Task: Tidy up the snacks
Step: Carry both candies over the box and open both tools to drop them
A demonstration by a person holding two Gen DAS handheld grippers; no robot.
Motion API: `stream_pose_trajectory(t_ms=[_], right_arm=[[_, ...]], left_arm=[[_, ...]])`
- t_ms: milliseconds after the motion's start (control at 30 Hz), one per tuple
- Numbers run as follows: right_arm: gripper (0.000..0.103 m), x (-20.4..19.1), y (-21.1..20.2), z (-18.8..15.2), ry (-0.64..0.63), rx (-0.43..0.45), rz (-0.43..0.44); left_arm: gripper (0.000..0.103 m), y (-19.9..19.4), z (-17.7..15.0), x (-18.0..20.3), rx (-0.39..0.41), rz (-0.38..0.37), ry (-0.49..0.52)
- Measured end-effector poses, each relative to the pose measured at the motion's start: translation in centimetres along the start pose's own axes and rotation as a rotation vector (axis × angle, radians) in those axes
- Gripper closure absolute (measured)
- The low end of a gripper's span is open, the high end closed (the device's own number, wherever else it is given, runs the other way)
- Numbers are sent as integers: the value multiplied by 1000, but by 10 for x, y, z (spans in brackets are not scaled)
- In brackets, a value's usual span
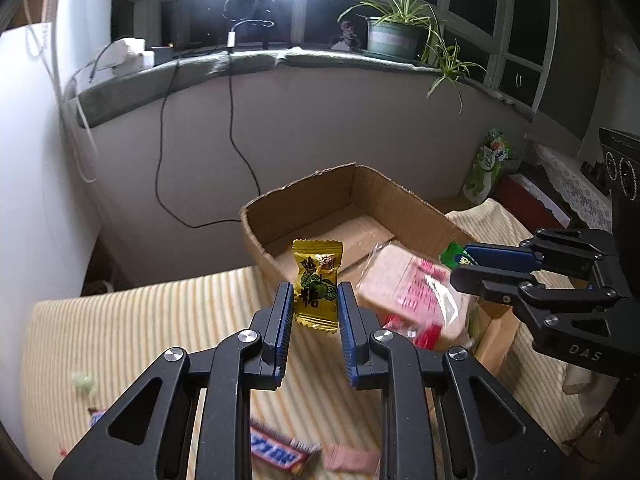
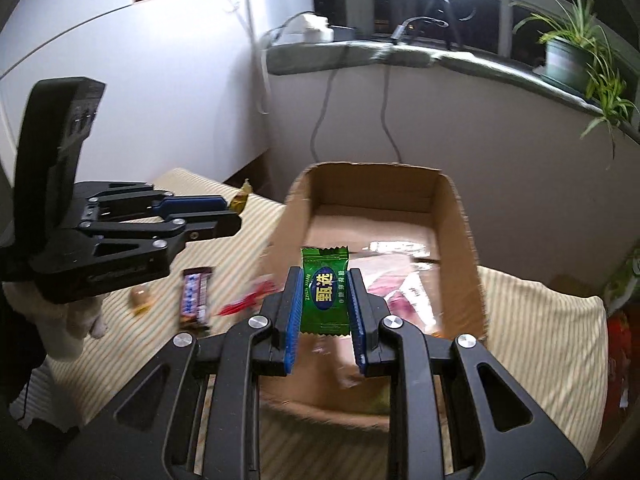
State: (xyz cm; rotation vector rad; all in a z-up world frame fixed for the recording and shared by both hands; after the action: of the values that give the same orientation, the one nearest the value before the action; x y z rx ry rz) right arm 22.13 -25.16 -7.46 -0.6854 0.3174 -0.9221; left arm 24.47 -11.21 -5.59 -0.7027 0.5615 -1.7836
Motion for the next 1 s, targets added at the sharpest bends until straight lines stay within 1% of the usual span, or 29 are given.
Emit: stream_pose_trajectory(t_ms=[133, 400, 767, 833, 900, 933, 967, 1000], right_arm=[[81, 20, 8, 0, 24, -6, -19], [81, 44, 24, 1, 49, -24, -35], [80, 53, 28, -2, 74, -29, -43], [79, 53, 28, -2, 75, -31, -42], [79, 53, 27, -2, 75, -32, -44], [76, 54, 26, -2, 75, -31, -47], [72, 54, 26, -2, 77, -29, -50], [61, 54, 23, -2, 79, -25, -55]], left_arm=[[83, 13, 7, 7, -10, -5, 9], [83, 32, 16, 17, -22, -12, 23], [82, 40, 20, 26, -25, -13, 41], [77, 41, 21, 27, -26, -11, 40], [69, 40, 21, 27, -24, -11, 41], [68, 40, 21, 27, -23, -10, 41], [63, 40, 21, 28, -22, -10, 41], [59, 39, 21, 28, -21, -10, 41]])
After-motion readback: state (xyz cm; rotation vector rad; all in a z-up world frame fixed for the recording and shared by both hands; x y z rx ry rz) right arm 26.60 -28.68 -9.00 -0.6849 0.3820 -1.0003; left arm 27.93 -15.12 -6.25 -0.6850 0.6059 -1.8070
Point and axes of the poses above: each gripper's, at about its wrist camera, not at the fingertips, and y roughly the way its jaws point, x to its right, z to its top, the point moved 4 cm from there along y, roughly the way its jaws point, and after that the axes turned 8 degrees about -y, right-handed, at the moved point
